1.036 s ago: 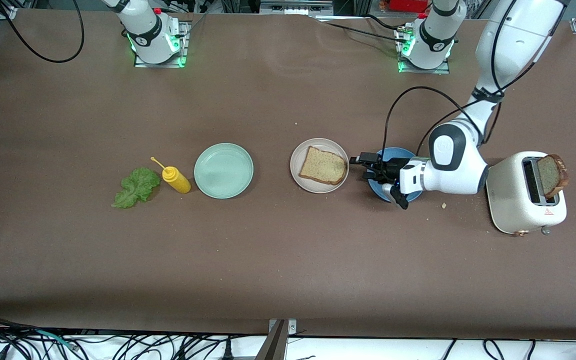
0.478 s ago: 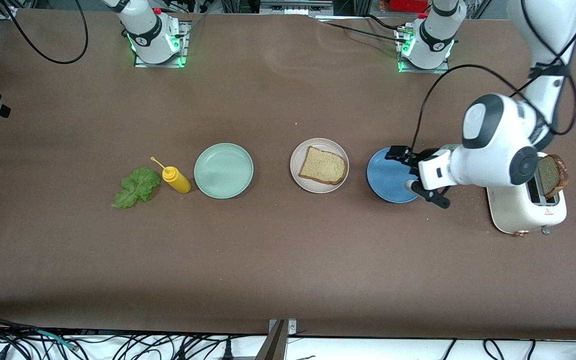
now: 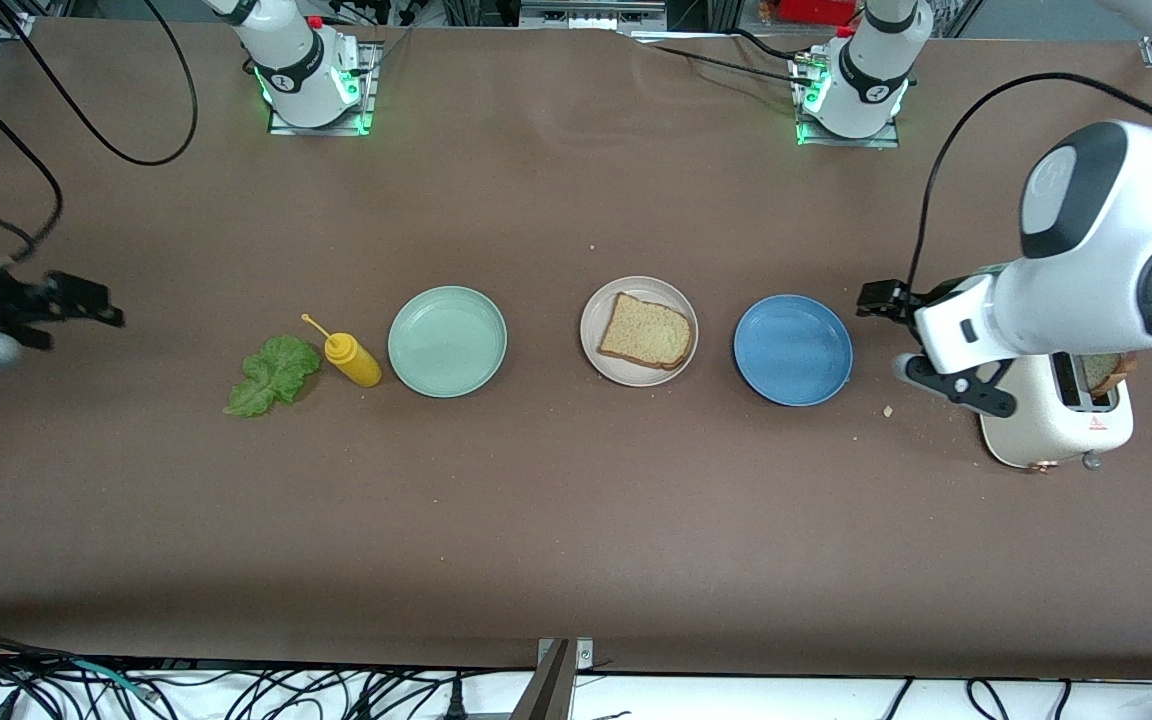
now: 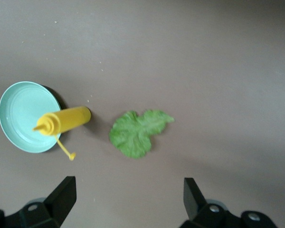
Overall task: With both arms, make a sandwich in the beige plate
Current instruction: 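Reach the right gripper toward the yellow mustard bottle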
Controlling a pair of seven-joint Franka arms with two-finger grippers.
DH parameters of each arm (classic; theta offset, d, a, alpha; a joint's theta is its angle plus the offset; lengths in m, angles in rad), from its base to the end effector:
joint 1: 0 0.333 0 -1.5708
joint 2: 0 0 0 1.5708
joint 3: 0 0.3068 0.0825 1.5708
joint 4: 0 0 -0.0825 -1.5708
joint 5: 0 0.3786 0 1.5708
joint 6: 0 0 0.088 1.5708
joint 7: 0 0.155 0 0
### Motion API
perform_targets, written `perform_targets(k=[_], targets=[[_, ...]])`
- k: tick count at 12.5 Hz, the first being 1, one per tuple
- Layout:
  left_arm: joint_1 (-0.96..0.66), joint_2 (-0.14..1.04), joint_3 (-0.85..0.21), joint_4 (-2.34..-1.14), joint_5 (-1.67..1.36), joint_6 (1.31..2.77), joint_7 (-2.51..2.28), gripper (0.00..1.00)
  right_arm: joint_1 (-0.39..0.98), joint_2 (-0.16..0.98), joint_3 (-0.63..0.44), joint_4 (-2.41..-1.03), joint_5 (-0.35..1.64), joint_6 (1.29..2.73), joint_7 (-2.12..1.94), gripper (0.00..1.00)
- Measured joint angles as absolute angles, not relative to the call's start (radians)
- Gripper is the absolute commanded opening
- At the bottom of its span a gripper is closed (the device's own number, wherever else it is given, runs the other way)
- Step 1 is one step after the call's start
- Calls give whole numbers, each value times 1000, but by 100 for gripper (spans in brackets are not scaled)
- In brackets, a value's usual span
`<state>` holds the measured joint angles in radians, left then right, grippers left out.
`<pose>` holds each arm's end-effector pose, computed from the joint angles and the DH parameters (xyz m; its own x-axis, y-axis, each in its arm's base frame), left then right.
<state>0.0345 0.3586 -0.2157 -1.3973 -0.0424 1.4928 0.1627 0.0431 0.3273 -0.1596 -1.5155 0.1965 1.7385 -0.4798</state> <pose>0.6077 -0.1021 0.4353 0.9120 -0.3400 -0.2294 -0.3104 -0.9377 0.1559 0.6350 -0.0376 0.4150 0.9461 0.3228 -0.0264 0.3140 -0.9342 -0.1692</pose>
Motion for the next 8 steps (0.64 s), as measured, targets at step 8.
perform_targets(k=[8], targets=[[38, 271, -209, -1379, 34, 1497, 103, 100, -18, 679, -128, -1379, 467, 1879, -1068, 100]])
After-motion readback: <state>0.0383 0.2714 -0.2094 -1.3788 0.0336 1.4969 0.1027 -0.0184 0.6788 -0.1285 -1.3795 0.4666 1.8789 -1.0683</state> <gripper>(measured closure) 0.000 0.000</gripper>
